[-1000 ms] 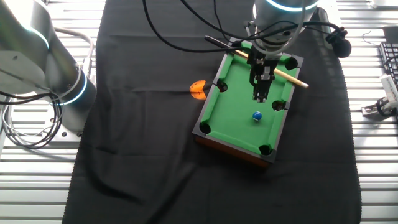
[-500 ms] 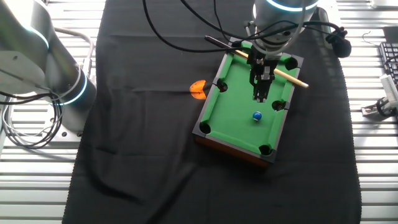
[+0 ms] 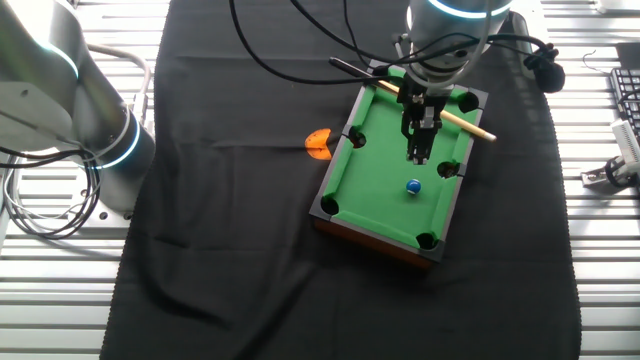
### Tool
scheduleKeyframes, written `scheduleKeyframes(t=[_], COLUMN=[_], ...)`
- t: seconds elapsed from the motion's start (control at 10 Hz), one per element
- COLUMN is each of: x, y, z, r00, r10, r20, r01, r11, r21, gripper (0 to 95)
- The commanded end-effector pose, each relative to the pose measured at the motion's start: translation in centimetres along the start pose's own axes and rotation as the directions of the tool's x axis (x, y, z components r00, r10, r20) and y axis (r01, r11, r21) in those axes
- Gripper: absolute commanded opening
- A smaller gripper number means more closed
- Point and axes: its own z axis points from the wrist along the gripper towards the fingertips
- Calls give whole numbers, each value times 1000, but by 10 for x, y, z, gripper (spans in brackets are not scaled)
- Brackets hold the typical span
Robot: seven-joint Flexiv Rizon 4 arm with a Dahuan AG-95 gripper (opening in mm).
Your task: Hit the pool ball
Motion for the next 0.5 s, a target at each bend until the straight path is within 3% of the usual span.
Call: scheduleKeyframes(t=[0.1, 0.2, 0.5], x=[0, 0, -1], y=[0, 0, -4], z=[0, 0, -3], r00=[963, 965, 963], r10=[-267, -262, -269], r20=[31, 34, 27], r01=[264, 260, 267], r11=[962, 964, 962], r21=[74, 57, 61], gripper=[0, 0, 0])
